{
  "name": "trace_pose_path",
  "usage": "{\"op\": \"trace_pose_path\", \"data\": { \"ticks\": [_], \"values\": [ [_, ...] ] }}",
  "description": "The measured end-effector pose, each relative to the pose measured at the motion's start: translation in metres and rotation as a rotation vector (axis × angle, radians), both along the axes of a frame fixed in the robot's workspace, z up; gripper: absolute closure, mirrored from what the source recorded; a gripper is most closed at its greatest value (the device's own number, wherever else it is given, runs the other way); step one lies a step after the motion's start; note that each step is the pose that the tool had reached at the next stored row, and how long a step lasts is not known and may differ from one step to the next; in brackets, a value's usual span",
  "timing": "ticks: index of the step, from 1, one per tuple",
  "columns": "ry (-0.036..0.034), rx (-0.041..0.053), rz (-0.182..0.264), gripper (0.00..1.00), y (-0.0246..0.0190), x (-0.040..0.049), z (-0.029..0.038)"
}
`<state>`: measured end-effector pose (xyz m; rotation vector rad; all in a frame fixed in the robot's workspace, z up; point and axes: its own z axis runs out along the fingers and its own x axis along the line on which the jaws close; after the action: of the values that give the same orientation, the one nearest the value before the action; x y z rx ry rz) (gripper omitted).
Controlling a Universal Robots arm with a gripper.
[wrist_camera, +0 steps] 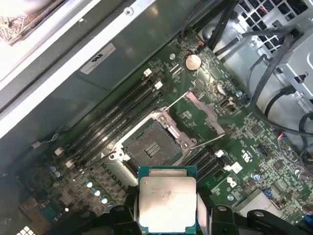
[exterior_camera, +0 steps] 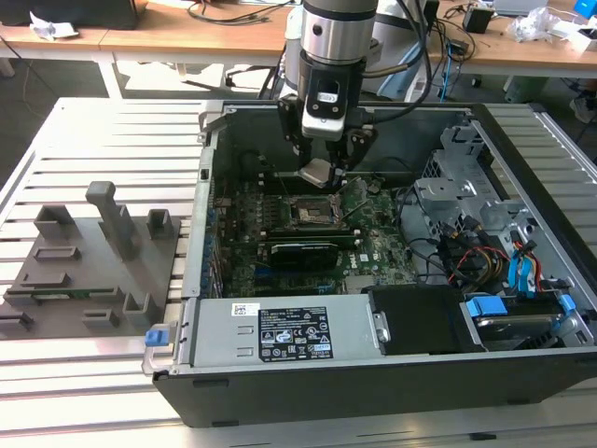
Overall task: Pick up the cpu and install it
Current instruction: 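Place the cpu into insertion slot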
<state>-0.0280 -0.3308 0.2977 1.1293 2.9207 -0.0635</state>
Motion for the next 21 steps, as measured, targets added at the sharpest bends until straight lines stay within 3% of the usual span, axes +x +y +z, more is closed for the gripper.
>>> {"op": "trace_pose_path", "data": {
  "ticks": [6,21],
  "values": [
    [0.0000,-0.0001,-0.068,0.45,0.0000,0.0000,0.0000],
    [0.0000,-0.0008,-0.189,0.45,0.0000,0.0000,0.0000]
  ]
}}
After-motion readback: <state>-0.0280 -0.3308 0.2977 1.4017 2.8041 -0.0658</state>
